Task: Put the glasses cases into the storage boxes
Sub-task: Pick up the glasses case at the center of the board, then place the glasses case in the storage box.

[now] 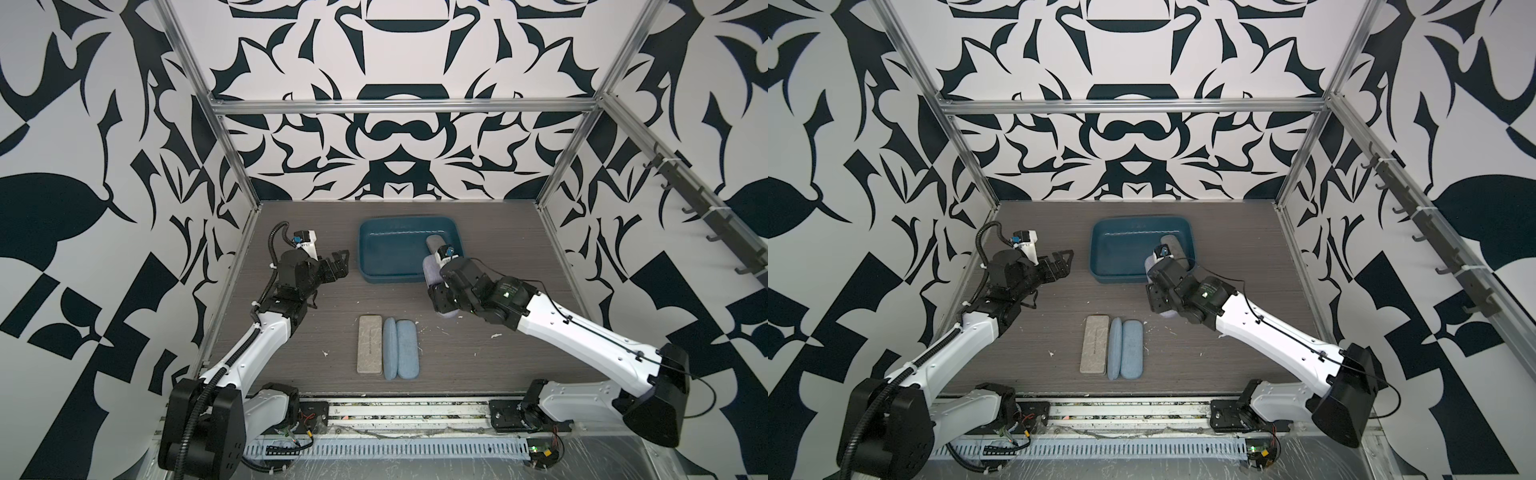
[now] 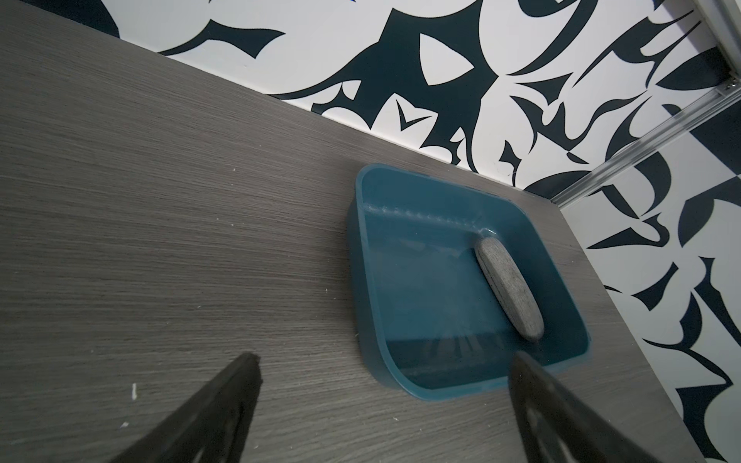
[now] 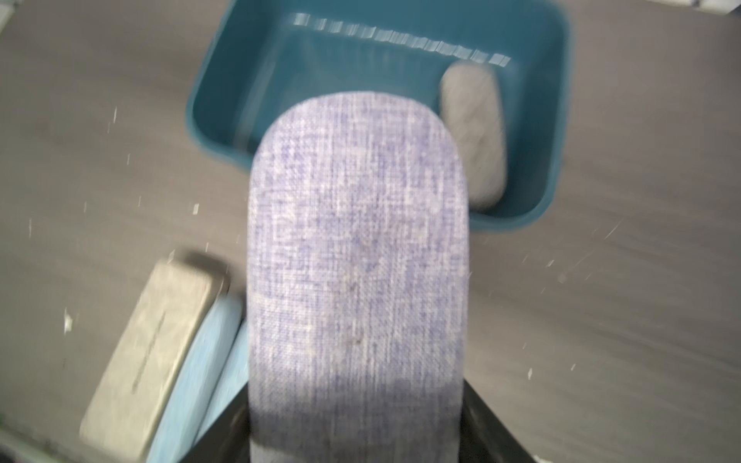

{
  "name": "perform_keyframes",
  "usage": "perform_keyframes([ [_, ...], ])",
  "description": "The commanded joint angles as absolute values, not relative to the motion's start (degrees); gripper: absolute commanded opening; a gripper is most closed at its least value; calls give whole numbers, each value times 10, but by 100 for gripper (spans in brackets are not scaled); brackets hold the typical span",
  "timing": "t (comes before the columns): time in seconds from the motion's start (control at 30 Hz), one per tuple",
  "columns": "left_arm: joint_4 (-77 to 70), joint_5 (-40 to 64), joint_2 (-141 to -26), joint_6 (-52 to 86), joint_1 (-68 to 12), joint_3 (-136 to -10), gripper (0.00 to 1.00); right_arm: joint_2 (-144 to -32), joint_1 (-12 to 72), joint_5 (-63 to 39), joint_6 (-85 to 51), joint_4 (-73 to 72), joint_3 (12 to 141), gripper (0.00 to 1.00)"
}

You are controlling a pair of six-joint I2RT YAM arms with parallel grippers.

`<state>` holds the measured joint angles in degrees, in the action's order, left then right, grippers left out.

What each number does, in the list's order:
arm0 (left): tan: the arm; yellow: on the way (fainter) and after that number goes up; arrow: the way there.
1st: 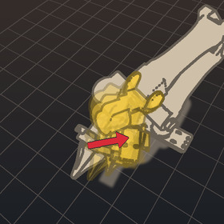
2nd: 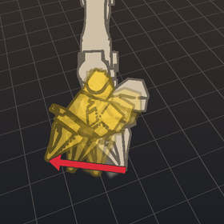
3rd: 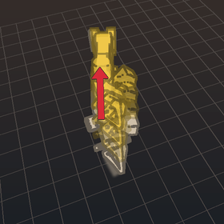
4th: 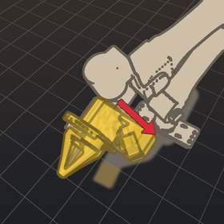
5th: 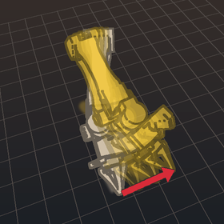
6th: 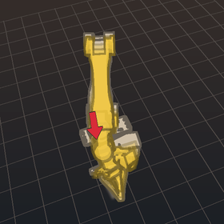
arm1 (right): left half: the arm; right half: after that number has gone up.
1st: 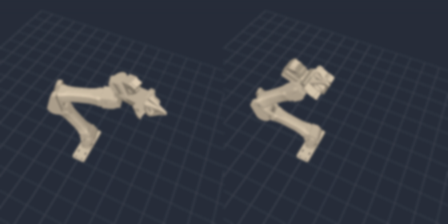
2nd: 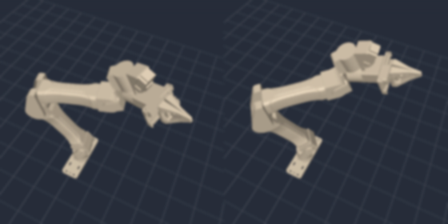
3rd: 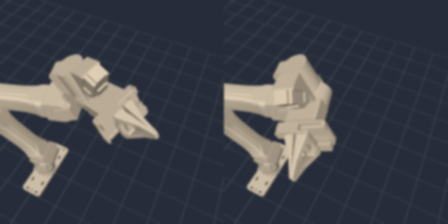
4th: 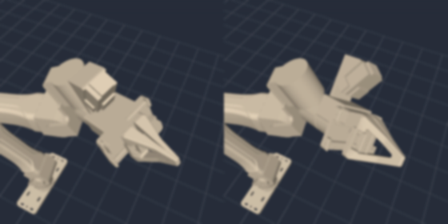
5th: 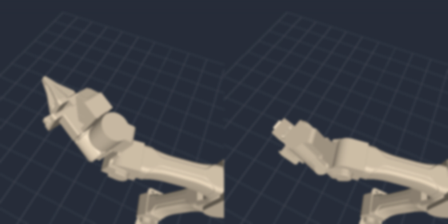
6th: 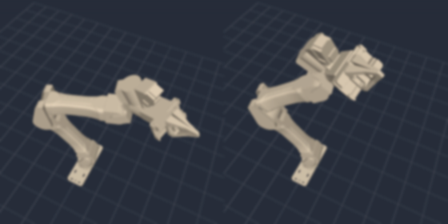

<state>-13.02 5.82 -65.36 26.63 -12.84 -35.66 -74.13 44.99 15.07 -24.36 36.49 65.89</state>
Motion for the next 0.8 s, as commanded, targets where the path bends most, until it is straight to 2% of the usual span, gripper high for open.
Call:
perform_keyframes([
  [0.0,-145,69,-661,270,-130,-350,99,-790,397,130,-187,312,719,58],
  [0.37,-145,74,-663,268,-130,-348,99,-1037,302,53,-137,285,912,58],
  [0.57,-146,75,-664,265,-130,-345,99,-1152,297,18,-141,295,993,58],
  [0.77,-145,76,-662,260,-130,-346,99,-1206,298,10,-153,285,1013,58],
])
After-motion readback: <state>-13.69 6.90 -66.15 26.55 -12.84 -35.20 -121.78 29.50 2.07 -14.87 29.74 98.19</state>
